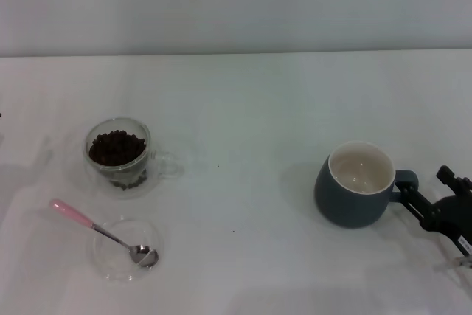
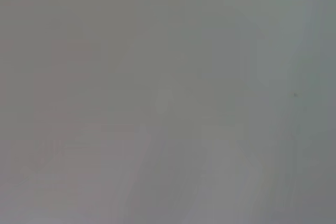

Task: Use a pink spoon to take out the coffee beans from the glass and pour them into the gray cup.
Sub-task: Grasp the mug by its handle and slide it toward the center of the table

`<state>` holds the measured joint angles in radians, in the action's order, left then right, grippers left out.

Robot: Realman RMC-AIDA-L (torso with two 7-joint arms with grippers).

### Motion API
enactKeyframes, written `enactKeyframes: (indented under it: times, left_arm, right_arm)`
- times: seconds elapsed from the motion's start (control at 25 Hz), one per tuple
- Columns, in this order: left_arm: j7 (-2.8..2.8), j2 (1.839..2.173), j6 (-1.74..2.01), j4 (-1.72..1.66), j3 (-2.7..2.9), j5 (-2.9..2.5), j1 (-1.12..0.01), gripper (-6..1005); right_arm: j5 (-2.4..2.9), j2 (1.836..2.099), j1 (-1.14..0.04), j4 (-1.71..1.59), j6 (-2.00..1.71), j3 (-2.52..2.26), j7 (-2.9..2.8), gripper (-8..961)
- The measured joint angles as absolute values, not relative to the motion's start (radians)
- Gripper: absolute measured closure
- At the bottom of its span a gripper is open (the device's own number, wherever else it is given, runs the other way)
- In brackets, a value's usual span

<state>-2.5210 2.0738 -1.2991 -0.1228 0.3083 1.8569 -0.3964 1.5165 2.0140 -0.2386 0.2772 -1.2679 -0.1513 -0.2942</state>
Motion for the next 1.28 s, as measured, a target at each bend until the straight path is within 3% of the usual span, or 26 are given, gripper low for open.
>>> enactKeyframes:
  times: [0.36, 0.72, 0.92, 1.12, 1.28]
  left_arm:
    - [-2.517, 2.074, -1.299, -0.123, 0.304, 1.859, -0.394, 106]
    - [-2.514, 2.074, -1.313, -0.124, 0.304, 1.86, -0.394, 106]
    - [-2.514, 2.075, -1.313, -0.12, 0.303, 1.86, -0.394, 106]
    - [-2.514, 2.077, -1.313, -0.116, 0.302, 1.859, -0.393, 106]
    - [-2.514, 2.077, -1.314, -0.115, 0.302, 1.859, -0.393, 107]
  right_arm:
    - [1.526, 2.014, -0.249, 0.281, -1.269, -0.149, -0.298, 147]
    - [1.563, 2.013, -0.258, 0.301, -1.292, -0.142, -0.304, 379]
    - [1.575, 2.014, -0.283, 0.318, -1.299, -0.142, -0.303, 626]
    - [1.581, 2.016, -0.316, 0.344, -1.287, -0.148, -0.296, 732]
    - [1.634, 2.022, -0.341, 0.354, -1.256, -0.135, -0.294, 745]
